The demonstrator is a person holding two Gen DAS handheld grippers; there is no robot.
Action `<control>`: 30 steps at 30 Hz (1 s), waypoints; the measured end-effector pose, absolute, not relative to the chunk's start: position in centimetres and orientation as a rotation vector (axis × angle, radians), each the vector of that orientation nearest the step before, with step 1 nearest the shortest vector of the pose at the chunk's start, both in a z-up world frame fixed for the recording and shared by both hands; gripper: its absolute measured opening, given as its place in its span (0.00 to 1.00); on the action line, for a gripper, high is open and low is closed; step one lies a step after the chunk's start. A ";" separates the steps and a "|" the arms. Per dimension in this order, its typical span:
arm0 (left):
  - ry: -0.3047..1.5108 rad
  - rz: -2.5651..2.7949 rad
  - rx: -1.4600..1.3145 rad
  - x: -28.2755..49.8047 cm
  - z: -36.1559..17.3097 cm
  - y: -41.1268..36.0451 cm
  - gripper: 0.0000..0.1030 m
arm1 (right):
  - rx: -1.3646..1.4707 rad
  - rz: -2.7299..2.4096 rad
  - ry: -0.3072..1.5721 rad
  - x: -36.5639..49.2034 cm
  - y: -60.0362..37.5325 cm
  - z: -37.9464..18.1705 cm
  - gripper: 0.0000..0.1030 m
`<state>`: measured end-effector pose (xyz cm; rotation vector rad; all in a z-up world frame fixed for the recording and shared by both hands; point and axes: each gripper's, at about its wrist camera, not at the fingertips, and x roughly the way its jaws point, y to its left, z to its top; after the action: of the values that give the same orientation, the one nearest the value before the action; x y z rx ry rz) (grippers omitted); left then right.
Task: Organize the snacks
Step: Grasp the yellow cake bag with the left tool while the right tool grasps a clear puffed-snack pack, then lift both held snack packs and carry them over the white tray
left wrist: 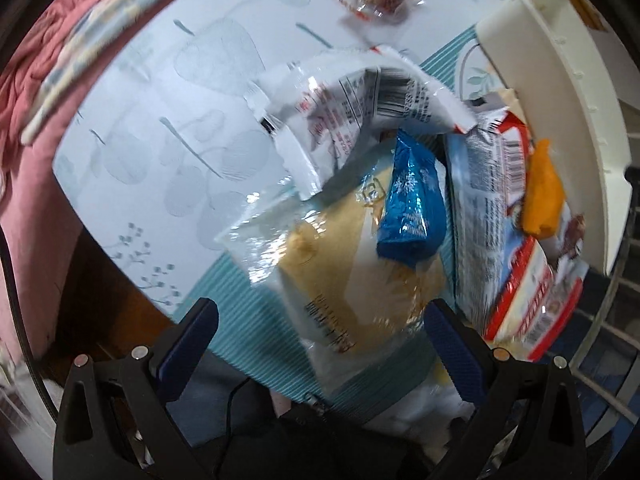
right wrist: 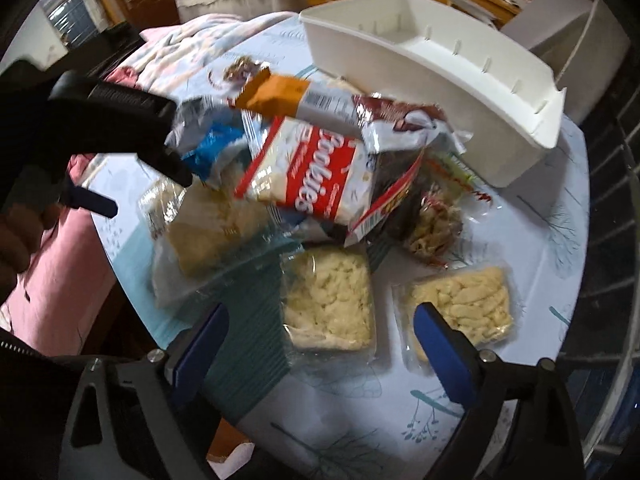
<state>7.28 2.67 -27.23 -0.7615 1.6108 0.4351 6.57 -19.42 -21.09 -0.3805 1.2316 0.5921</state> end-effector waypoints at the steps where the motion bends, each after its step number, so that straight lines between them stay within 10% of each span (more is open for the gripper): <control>1: 1.617 0.451 -0.771 7.6 -27.8 2.5 0.99 | -0.388 0.599 1.235 6.7 -19.5 -21.5 0.87; 30: 1.649 0.594 -0.906 11.6 -37.5 0.7 1.00 | -0.326 0.739 1.289 7.4 -20.8 -26.6 0.61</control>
<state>11.58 0.69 -37.47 -0.9059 1.6485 0.5944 7.36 -20.81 -26.57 -0.3259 1.2886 0.7387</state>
